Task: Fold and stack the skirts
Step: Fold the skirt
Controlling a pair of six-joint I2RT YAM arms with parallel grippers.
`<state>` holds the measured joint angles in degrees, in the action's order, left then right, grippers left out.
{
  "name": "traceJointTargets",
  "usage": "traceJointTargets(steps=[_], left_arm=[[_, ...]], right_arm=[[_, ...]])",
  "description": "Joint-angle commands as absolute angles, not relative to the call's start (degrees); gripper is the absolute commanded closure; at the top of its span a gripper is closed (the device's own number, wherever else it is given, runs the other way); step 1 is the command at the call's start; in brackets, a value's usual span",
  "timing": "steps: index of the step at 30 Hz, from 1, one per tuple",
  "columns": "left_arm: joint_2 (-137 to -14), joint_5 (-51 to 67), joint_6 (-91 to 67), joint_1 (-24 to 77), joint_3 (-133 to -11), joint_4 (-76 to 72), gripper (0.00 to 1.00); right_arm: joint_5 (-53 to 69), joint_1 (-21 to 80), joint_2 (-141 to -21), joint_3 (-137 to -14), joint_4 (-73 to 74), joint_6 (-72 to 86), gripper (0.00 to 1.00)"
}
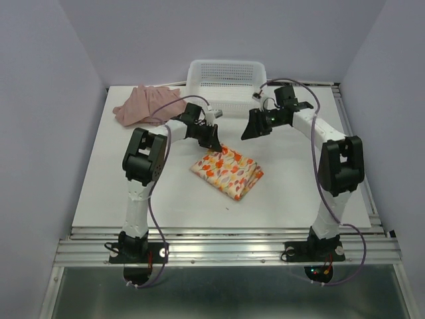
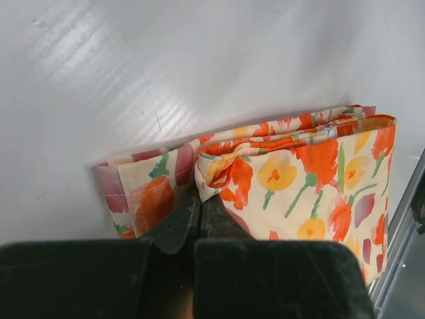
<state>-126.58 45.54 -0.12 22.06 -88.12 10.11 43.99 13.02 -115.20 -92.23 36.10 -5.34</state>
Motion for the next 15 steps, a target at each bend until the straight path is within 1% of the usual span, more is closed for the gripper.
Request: traceJointTargets(steps=[1, 3, 4, 5, 6, 9, 13, 15], left_arm=[[-128.49, 41.22, 0.35, 22.15, -91.93, 11.42, 1.0], [-128.93, 41.05, 0.35, 22.15, -92.81, 11.69, 1.0], [-129.11, 40.7, 0.35, 22.06, -93.16, 11.78, 1.0], [-129.37, 40.61, 0.35, 22.06, -93.51, 11.86, 1.0], [-129.72, 40.17, 0.35, 22.06, -94.12, 12.21, 1.0], [-129.99, 40.17, -0.78, 22.06, -94.57, 12.13, 1.0], [-129.55, 41.3, -2.2, 21.71, -94.05, 11.17, 1.0], [-127.89, 41.92, -2.37, 21.1, -92.47, 9.68, 0.98]], right_arm=[[59.48, 14.67, -107.84, -85.98, 33.42, 5.94, 0.41], [63.52, 15.9, -105.56, -80.8, 22.81, 13.76, 0.41], [66.16, 17.56, -104.77, -74.85, 17.89, 21.46, 0.41], [66.88, 18.36, -104.33, -71.84, 13.32, 25.1, 0.41], [67.58, 18.98, -104.24, -66.93, 4.22, 30.71, 0.41], [67.94, 19.6, -107.64, -62.41, -6.39, 34.53, 0.41], [66.36, 19.6, -113.54, -58.89, -7.12, 32.35, 0.43], [65.22, 19.6, -116.87, -57.05, -7.03, 31.38, 0.43]])
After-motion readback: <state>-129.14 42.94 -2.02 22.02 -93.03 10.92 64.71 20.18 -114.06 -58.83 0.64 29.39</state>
